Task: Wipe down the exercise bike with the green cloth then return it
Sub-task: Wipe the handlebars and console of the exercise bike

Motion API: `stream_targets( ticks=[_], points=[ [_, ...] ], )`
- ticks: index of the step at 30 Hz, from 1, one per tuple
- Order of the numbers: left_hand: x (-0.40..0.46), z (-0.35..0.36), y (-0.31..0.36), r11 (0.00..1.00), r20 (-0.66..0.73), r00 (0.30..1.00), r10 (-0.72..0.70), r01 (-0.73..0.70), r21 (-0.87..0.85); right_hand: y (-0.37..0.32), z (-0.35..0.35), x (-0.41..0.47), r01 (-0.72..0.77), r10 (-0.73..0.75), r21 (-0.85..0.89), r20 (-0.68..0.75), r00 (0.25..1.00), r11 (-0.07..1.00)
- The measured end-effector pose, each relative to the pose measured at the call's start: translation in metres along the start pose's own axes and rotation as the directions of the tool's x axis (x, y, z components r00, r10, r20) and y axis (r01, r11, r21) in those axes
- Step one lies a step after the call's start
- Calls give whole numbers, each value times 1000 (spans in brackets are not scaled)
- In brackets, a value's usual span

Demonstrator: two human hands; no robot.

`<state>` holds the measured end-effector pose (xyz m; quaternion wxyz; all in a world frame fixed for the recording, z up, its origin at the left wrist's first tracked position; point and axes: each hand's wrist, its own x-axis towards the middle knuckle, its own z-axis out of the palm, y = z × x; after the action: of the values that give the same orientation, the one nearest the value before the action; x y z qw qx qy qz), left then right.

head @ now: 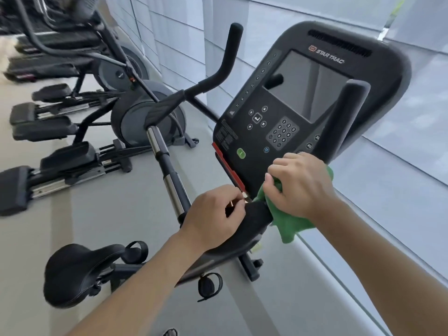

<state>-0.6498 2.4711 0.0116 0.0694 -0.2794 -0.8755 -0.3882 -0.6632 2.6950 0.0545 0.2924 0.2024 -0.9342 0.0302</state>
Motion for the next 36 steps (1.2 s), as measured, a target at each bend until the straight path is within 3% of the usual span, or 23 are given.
stream_targets(
  ticks=[6,9,14,18,22,25,29,32,36],
  points=[
    [-1,3,-3,999,-9,999,-31,31,26,-3,13,-27,33,8,138,-288,958,990],
    [-2,4,-4,999,-13,1000,-23,23,24,-5,18,-39,60,-7,156,-323,946,986],
    [-2,4,-8,1000,-18,1000,-7,7,13,4,17,-45,138,-102,116,-270,957,984],
    [-2,5,-11,1000,-16,1000,0,0,4,28,2,-19,228,-218,70,-128,967,971],
    [-1,6,-15,1000,-9,1000,20,-20,-10,18,-9,-7,41,-43,70,17,999,997],
    [0,7,-17,999,-7,1000,28,-28,-24,8,-14,8,-132,133,-14,147,980,991],
    [0,7,-19,999,6,999,37,-37,-39,-7,-18,14,-109,143,-132,283,948,985],
    [0,6,-19,998,12,999,47,-46,-53,-23,-21,-3,-88,105,-76,263,959,993],
    [1,6,-23,995,44,997,55,-51,-86,-52,-8,-36,-181,174,59,112,978,982]
  ],
)
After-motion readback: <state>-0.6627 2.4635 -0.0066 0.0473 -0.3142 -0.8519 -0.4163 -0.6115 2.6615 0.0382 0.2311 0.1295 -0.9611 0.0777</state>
